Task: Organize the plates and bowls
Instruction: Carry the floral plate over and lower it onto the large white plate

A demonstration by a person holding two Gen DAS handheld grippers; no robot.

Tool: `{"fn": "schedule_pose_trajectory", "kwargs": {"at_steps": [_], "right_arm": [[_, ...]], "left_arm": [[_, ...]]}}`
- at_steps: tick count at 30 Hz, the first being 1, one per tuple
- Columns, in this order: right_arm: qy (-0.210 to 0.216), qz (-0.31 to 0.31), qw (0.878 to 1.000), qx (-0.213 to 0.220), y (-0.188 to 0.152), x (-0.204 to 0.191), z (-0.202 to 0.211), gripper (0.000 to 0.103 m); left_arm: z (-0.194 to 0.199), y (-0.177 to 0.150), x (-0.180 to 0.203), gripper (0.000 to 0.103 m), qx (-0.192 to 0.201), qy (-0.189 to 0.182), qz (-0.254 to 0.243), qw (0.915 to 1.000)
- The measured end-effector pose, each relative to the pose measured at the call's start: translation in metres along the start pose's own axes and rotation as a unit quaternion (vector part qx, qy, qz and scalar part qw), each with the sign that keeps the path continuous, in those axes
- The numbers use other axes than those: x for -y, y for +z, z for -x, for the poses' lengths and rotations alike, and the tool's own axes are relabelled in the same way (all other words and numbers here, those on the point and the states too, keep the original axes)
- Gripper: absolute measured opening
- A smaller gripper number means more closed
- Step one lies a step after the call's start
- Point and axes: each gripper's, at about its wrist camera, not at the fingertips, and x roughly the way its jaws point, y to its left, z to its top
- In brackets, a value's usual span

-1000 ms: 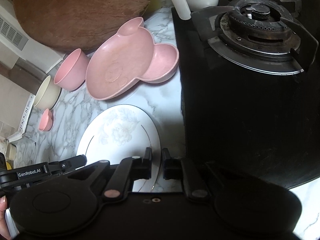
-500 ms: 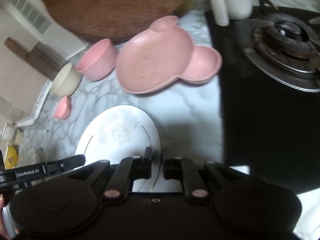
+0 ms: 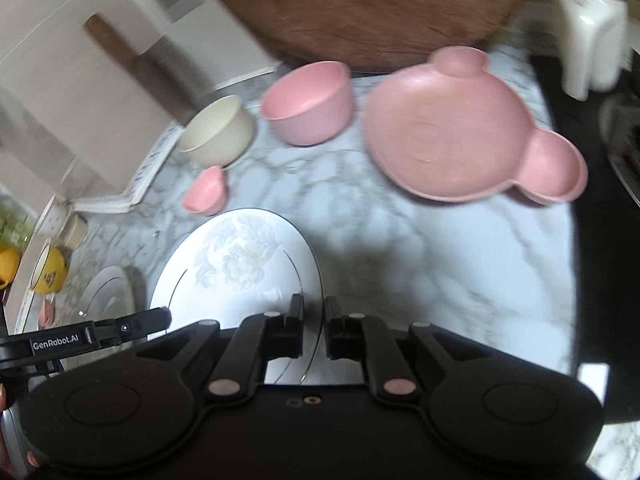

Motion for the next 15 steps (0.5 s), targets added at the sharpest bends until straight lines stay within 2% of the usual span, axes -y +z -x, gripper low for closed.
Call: {"fn": "schedule_pose_trajectory", "kwargs": {"at_steps": [15], "right_arm": [[0.044, 0.081, 0.995, -0.033, 0.004, -0.099, -0.040, 0.010]], "left_arm": [[0.072, -0.005, -0.077, 0.007, 0.056, 0.043, 0.065, 0.9953]]}}
